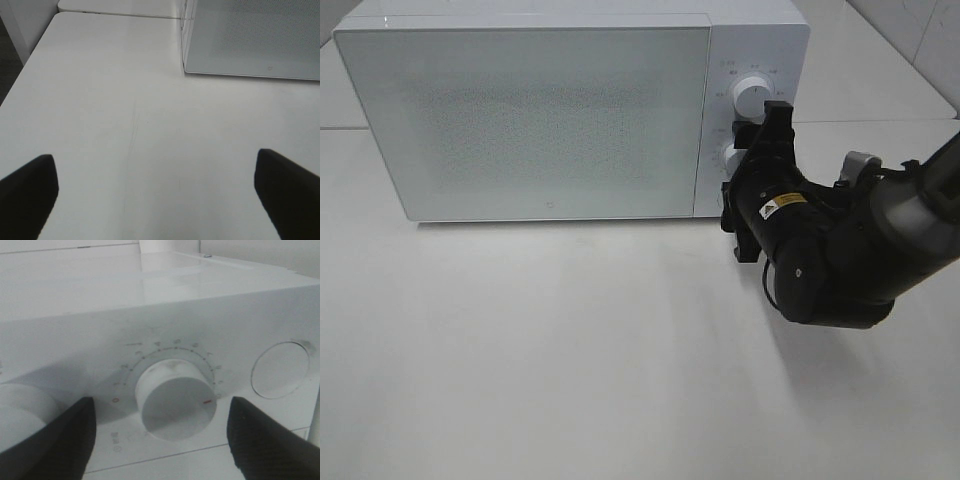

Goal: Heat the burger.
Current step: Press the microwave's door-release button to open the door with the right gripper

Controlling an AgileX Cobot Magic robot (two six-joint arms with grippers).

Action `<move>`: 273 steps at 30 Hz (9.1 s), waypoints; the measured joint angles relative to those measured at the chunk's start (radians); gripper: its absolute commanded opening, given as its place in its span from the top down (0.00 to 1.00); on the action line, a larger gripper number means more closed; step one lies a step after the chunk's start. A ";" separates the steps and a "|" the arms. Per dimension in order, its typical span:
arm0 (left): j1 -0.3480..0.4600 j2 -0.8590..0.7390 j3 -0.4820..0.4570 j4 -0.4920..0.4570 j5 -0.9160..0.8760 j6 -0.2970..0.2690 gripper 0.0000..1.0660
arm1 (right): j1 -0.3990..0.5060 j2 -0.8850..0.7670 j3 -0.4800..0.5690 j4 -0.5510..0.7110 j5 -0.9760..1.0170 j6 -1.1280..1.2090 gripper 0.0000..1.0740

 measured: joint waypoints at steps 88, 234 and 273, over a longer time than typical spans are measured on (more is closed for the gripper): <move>0.000 0.000 0.000 0.000 0.000 0.000 0.05 | -0.332 -1.531 0.113 -0.462 2.097 -1.365 0.29; 0.000 0.000 0.000 0.000 0.000 0.000 0.05 | 0.150 -0.244 0.377 0.141 -0.006 -1.625 0.30; 0.000 0.000 0.000 0.000 0.000 0.000 0.05 | 0.150 -0.244 0.371 0.171 0.035 -0.054 1.00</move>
